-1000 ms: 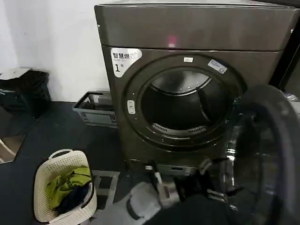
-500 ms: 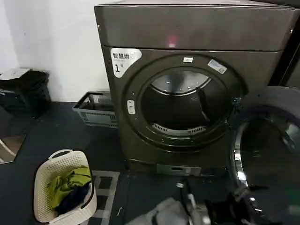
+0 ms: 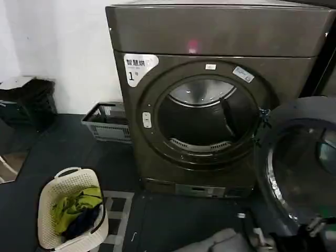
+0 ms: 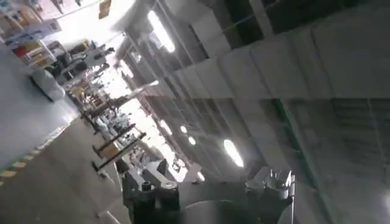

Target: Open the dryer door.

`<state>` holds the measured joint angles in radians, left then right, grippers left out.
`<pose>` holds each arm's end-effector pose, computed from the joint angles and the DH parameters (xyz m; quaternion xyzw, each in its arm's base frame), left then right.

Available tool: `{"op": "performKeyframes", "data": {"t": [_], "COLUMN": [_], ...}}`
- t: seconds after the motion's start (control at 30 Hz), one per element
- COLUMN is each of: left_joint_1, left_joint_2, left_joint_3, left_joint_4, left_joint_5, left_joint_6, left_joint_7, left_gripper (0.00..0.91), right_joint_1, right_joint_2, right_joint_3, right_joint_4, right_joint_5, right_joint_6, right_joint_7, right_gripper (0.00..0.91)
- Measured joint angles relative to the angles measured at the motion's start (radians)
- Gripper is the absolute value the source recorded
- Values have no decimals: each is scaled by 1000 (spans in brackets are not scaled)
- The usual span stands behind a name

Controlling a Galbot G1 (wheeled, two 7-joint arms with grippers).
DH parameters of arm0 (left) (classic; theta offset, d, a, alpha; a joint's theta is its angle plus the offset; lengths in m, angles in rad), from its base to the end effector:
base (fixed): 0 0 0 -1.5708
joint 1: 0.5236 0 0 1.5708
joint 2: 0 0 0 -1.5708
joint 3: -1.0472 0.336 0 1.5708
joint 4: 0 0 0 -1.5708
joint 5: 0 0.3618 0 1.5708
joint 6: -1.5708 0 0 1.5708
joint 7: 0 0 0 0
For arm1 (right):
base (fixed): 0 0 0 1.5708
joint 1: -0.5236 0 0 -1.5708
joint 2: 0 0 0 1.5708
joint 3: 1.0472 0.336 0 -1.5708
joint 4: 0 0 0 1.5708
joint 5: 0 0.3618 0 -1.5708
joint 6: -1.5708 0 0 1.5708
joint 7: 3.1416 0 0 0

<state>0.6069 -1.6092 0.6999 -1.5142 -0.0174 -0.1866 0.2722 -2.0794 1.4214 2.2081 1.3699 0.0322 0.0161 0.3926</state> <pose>0.2575 -0.3531 -0.2580 0.6716 0.6992 0.0975 0.2249 -0.3221 -0.4091 -0.1456 -0.7641 -0.4414 0.3984 0.2502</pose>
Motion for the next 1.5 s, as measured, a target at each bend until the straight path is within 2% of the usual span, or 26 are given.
{"op": "performKeyframes", "data": {"t": [0.33, 0.8, 1.17, 1.5], "left_joint_1": [-21, -27, -179, -330], "left_joint_2": [0, 0, 0, 0], "left_joint_3": [35, 29, -40, -25], "left_joint_4": [124, 132, 162, 195], "left_joint_5": [13, 1, -132, -207], "left_joint_6": [33, 86, 107, 131], "left_joint_7": [-80, -57, -52, -40], "left_gripper": [907, 907, 907, 907], "right_joint_1": [9, 20, 29, 45], "right_joint_2": [25, 56, 67, 84], "right_joint_3": [-12, -29, -39, -49], "right_joint_4": [57, 92, 103, 129], "right_joint_5": [-3, -9, -14, -27], "right_joint_6": [-5, 19, 24, 21], "right_joint_7": [-14, -19, -24, -26], "right_gripper": [907, 907, 907, 907]}}
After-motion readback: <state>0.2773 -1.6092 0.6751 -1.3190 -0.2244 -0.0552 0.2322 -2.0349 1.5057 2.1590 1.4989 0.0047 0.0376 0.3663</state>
